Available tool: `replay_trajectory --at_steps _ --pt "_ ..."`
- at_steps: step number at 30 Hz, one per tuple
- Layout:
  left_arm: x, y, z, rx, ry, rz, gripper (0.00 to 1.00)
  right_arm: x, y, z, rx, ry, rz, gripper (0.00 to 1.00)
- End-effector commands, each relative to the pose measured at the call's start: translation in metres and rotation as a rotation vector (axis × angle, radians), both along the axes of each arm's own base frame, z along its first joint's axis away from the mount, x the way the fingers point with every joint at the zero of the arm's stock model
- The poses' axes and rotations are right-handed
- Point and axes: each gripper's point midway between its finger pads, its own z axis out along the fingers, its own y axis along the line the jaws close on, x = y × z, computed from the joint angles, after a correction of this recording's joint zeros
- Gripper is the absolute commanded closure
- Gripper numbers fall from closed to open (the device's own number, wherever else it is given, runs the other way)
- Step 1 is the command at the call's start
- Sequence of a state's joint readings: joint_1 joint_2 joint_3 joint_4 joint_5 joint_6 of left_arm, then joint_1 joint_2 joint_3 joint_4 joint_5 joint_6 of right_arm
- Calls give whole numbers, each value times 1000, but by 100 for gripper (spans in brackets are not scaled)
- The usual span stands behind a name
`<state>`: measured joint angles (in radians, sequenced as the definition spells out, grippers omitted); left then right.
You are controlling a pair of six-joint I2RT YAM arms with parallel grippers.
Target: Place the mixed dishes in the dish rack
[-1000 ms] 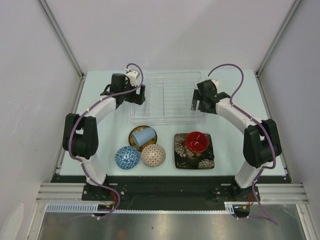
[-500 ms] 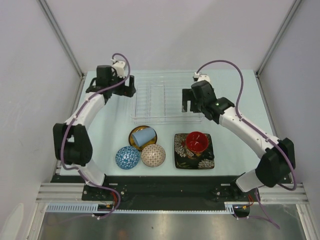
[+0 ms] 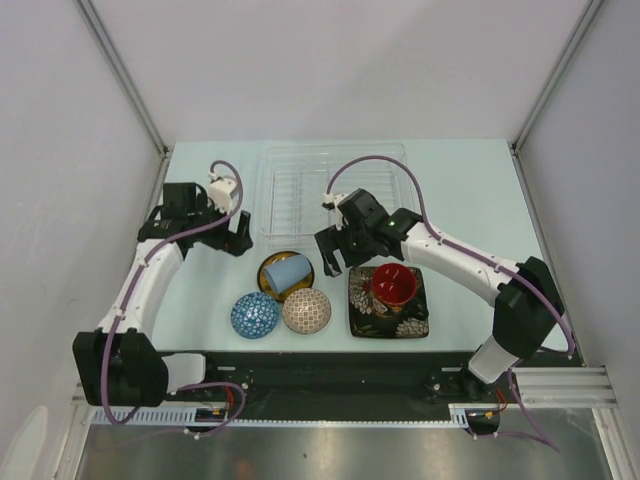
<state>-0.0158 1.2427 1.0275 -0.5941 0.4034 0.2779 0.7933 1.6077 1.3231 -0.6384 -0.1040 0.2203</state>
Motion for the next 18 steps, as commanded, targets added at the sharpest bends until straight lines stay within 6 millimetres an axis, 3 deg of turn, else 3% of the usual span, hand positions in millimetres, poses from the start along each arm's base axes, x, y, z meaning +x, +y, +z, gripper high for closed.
replay_trajectory --at_steps 1,4,7,14,18 --pt "-73 2 -15 86 96 -234 1 9 -2 23 15 -83 -6 7" --pt "-115 13 -30 141 153 -299 3 16 -9 28 -5 -125 -39 7" --pt "-140 9 -37 128 183 -330 4 21 -15 31 -23 -148 -71 7" --pt "-141 5 -41 130 162 -375 7 33 -29 51 0 -208 -143 6" --pt "-138 12 -67 192 186 -404 7 41 -44 62 23 -217 -203 6"
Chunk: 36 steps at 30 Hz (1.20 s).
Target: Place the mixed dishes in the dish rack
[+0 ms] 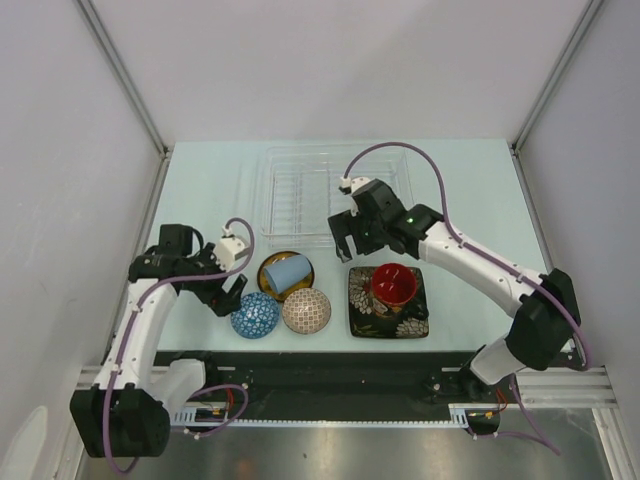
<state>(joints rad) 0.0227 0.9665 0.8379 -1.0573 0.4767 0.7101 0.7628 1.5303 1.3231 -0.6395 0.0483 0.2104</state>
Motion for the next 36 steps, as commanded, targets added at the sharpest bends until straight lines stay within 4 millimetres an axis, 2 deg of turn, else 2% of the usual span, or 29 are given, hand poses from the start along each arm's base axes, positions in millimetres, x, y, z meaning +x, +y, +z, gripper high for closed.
replay_trajectory --at_steps 1,6,9,15,20,24,27,30,31,33,34,35,36 --pt "1 3 -27 46 7 -85 7 16 -18 36 65 -78 -90 6" --pt "2 8 -56 72 56 -101 6 20 -31 38 72 -76 -130 6" --pt "1 -1 -66 61 70 -134 7 19 -34 38 77 -71 -141 5" --pt "4 -17 -81 17 106 -152 7 20 -32 34 84 -55 -146 6" --pt "1 -21 -94 7 131 -160 7 20 -35 32 74 -48 -155 6" --pt "-2 -22 -100 -1 144 -160 13 19 -38 29 58 -42 -161 6" --pt "-3 -23 -100 -4 132 -165 23 19 -38 27 56 -38 -162 6" --pt "0 -20 -98 8 118 -153 42 19 -37 27 59 -35 -160 6" --pt "1 -20 -96 12 112 -153 56 19 -37 27 58 -36 -158 6" --pt "4 -18 -88 19 92 -148 69 20 -37 26 57 -35 -159 6" --pt "6 -18 -85 22 86 -139 81 21 -37 25 55 -36 -157 6" --pt "9 -17 -78 27 64 -136 88 21 -38 25 55 -34 -161 6" --pt "11 -15 -74 40 54 -125 99 21 -36 24 57 -35 -159 6"
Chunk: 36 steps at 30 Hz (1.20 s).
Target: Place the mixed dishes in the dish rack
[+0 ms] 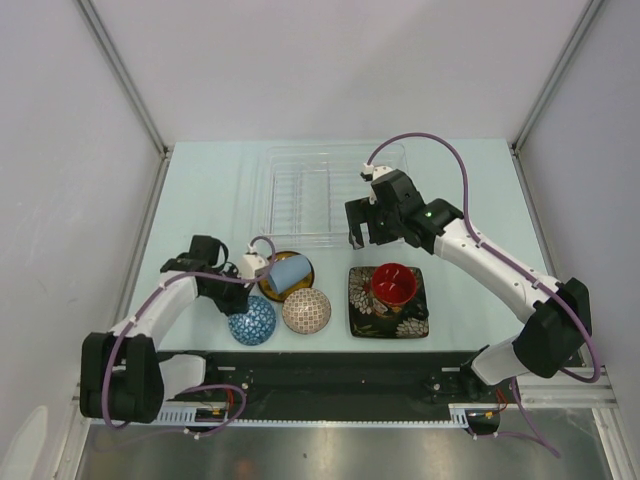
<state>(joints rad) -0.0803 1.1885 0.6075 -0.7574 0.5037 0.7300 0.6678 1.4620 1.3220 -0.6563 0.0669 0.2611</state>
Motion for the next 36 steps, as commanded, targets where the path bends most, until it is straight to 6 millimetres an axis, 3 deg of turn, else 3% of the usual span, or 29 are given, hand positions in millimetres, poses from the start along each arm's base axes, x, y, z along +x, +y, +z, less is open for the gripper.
replay_trajectory --at_steps 1,4,7,8,10,11,13,14,15,16,17,22,23,24,25,26,28,29,30,36 --pt "18 9 20 59 -106 2 100 2 -2 1 5 -9 -12 6" --pt "22 15 42 91 -136 3 100 3 -3 3 7 -15 -14 7" --pt "32 23 79 135 -195 4 100 2 -5 2 6 -21 -17 7" --pt "44 29 104 169 -250 18 100 2 -6 2 10 -24 -18 7" --pt "63 35 134 197 -308 76 100 2 -7 0 14 -24 -22 7" --pt "88 41 174 223 -416 140 100 2 -8 0 19 -25 -25 7" --pt "122 45 204 225 -449 290 100 2 -9 -2 26 -24 -38 7" --pt "144 51 248 249 -556 377 100 3 -11 1 32 -34 -51 7" --pt "156 53 265 234 -572 501 100 4 -12 4 44 -39 -64 7" --pt "177 51 264 251 -555 548 100 5 -14 5 50 -42 -80 8" --pt "189 51 296 254 -625 594 100 7 -18 7 50 -54 -95 8" --pt "233 27 307 381 -696 696 100 8 -35 35 98 -134 -170 8" --pt "244 21 299 406 -701 700 100 8 -39 38 101 -143 -186 8" --pt "249 27 303 468 -742 749 100 6 -43 47 116 -165 -195 9" --pt "256 13 302 488 -769 741 100 5 -45 51 124 -174 -205 9" --pt "268 7 293 535 -771 733 100 5 -52 53 121 -187 -227 9" --pt "277 3 295 617 -805 787 100 1 -60 64 144 -219 -253 9" --pt "288 -3 275 663 -783 781 100 1 -63 64 149 -223 -265 9" --pt "293 -3 274 686 -802 811 100 -2 -66 71 165 -241 -269 9" --pt "326 -16 257 732 -893 929 100 -10 -74 69 179 -240 -288 9"
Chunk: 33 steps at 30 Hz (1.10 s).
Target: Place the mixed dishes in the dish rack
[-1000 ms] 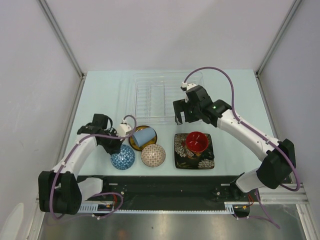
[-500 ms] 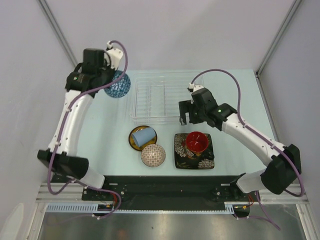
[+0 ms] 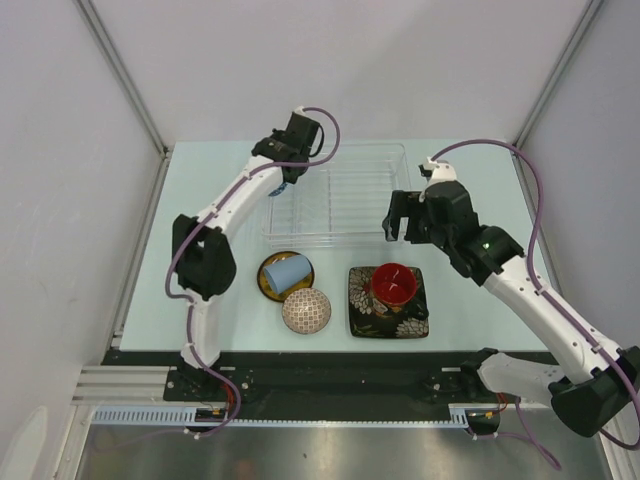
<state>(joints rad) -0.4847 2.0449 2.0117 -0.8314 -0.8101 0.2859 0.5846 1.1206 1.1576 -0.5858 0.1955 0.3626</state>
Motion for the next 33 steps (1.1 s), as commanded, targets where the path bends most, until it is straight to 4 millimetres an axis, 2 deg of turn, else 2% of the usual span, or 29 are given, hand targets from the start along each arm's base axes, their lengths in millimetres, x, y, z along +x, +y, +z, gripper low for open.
replay_trajectory --at_steps 1,9,10,12,14,16,17,33 --pt "20 14 58 12 -305 203 100 0 -7 6 29 -30 -44 9" --pt "38 -3 31 70 -362 240 100 -5 -6 0 50 -11 -39 9" --pt "41 -6 21 88 -352 239 100 -5 -6 1 56 -11 -36 9" --pt "46 -12 16 116 -373 239 100 -6 -5 2 62 -15 -34 9" --pt "51 -14 1 164 -355 234 100 -6 -3 2 73 -13 -29 9" --pt "57 -16 -5 183 -374 237 100 -6 -2 1 77 -9 -29 9" --pt "62 -18 -16 194 -374 241 100 -6 -2 0 79 -9 -32 9" --pt "74 -26 -57 207 -354 224 98 -12 -4 -3 102 -4 -40 8"
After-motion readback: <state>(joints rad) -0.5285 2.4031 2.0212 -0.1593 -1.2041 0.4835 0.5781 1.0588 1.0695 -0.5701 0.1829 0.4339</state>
